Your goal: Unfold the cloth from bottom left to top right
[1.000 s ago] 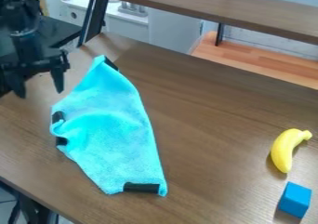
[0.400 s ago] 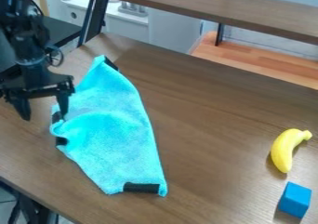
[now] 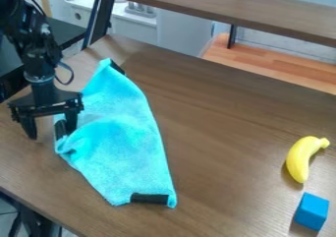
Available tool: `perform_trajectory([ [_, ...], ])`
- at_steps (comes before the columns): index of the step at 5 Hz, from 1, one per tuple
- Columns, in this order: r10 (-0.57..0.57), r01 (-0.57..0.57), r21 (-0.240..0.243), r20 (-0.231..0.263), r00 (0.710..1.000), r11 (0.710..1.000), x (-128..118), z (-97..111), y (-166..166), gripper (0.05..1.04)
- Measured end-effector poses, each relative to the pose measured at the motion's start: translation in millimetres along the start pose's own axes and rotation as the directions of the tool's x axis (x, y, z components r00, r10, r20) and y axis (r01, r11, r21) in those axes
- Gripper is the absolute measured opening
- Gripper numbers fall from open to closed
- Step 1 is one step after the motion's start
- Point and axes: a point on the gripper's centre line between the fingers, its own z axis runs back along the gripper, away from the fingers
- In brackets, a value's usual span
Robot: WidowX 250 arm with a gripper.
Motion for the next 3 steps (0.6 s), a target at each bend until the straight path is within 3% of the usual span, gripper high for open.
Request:
perform_trajectory([
  [1, 0.047, -0.047, 0.021, -0.019, 0.999, 0.999, 2, -2, 0, 0.687],
  [2, 0.053, -0.053, 0.007, -0.054, 0.997, 0.999, -2, 0, -3, 0.387],
  [3, 0.064, -0.064, -0.004, -0.043, 0.997, 0.998, -1, 17, -3, 0.184],
])
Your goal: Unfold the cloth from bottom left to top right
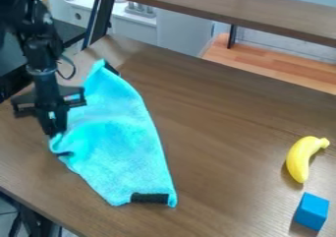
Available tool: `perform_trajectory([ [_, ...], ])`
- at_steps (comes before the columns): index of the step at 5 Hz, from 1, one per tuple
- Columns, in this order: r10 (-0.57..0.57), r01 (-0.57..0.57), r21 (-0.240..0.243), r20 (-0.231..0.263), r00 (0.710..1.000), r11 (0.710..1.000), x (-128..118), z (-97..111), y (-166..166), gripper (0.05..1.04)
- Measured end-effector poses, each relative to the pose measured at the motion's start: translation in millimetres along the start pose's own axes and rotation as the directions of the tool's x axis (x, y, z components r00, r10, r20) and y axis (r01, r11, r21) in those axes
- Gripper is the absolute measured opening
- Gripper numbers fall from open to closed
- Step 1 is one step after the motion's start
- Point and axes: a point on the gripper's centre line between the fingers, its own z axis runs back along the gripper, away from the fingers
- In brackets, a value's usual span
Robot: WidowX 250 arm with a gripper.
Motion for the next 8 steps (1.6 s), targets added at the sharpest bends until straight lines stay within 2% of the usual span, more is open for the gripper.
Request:
perform_trajectory([
  [1, 0.036, -0.036, 0.011, 0.005, 0.999, 0.999, 2, 18, 1, 0.08],
  [2, 0.03, -0.031, 0.065, 0.017, 0.999, 0.997, -1, 31, -17, 0.068],
  [3, 0.02, -0.021, 0.142, 0.004, 1.0, 0.99, -6, 17, -47, 0.068],
  [4, 0.005, -0.007, 0.236, 0.009, 1.0, 0.972, -9, -12, -80, 0.068],
  [5, -0.014, 0.01, 0.256, 0.015, 1.0, 0.967, -17, -16, -124, 0.068],
  [6, 0.022, -0.019, 0.225, -0.009, 1.0, 0.974, -12, -12, -149, 0.068],
  [7, 0.049, -0.065, 0.213, 0.077, 0.996, 0.975, -6, 0, -162, 0.068],
  [8, 0.047, -0.069, 0.219, 0.104, 0.994, 0.973, -5, -4, -161, 0.068],
])
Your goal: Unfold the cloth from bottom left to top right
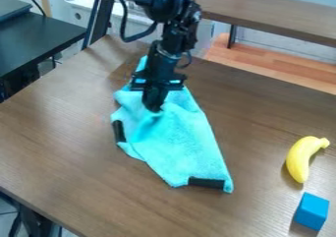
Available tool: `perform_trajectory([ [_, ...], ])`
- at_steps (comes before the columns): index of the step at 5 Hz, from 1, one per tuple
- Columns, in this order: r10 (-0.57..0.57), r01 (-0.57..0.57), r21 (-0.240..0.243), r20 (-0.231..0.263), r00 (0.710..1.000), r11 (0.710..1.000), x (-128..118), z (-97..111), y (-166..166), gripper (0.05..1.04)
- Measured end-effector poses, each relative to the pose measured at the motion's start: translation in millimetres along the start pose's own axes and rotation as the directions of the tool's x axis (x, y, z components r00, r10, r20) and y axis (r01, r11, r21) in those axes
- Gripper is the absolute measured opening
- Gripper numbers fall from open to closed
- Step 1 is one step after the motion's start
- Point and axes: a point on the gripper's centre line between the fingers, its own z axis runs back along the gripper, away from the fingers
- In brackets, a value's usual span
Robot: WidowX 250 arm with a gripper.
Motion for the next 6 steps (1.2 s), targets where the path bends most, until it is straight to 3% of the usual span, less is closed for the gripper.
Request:
perform_trajectory([
  [1, 0.026, -0.026, 0.018, -0.002, 1.0, 1.0, 9, -21, 23, 0.068],
  [3, 0.127, -0.123, 0.039, -0.095, 0.987, 0.992, 41, -38, 91, 0.068],
  [4, 0.128, -0.126, 0.036, -0.086, 0.988, 0.991, 54, -44, 106, 0.068],
  [6, -0.059, 0.057, 0.069, 0.025, 0.998, 0.996, 75, -58, 124, 0.068],
])
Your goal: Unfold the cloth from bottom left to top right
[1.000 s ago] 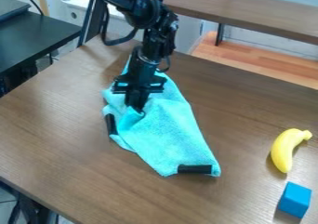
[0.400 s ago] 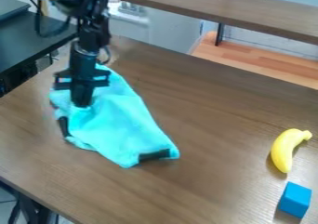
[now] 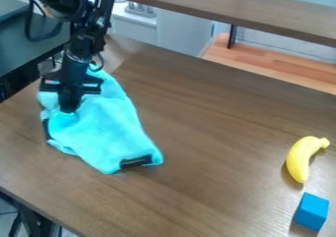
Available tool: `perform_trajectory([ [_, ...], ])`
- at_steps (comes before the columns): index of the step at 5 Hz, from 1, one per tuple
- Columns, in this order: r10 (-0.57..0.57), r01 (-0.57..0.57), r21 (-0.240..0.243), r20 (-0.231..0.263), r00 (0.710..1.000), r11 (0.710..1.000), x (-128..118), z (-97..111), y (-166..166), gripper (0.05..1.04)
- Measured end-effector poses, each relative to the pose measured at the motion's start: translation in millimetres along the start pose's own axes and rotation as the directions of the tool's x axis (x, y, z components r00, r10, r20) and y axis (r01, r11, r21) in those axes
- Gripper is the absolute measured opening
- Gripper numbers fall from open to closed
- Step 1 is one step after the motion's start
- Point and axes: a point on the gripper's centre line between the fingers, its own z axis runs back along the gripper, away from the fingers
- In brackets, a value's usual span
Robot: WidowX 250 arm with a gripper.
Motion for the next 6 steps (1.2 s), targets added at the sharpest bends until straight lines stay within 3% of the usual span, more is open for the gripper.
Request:
perform_trajectory([
  [1, -0.071, 0.069, -0.024, -0.056, 0.996, 0.997, -5, 0, 3, 0.068],
  [2, -0.1, 0.082, -0.113, -0.161, 0.982, 0.99, 0, 24, 4, 0.068],
  [3, -0.101, 0.053, -0.227, -0.204, 0.974, 0.972, 16, 71, -9, 0.068],
  [4, -0.121, 0.052, -0.285, -0.228, 0.966, 0.957, 18, 100, -21, 0.068],
  [5, -0.214, 0.119, -0.336, -0.259, 0.942, 0.934, 9, 105, -50, 0.068],
  [6, -0.245, 0.135, -0.357, -0.286, 0.926, 0.925, 7, 93, -85, 0.068],
])
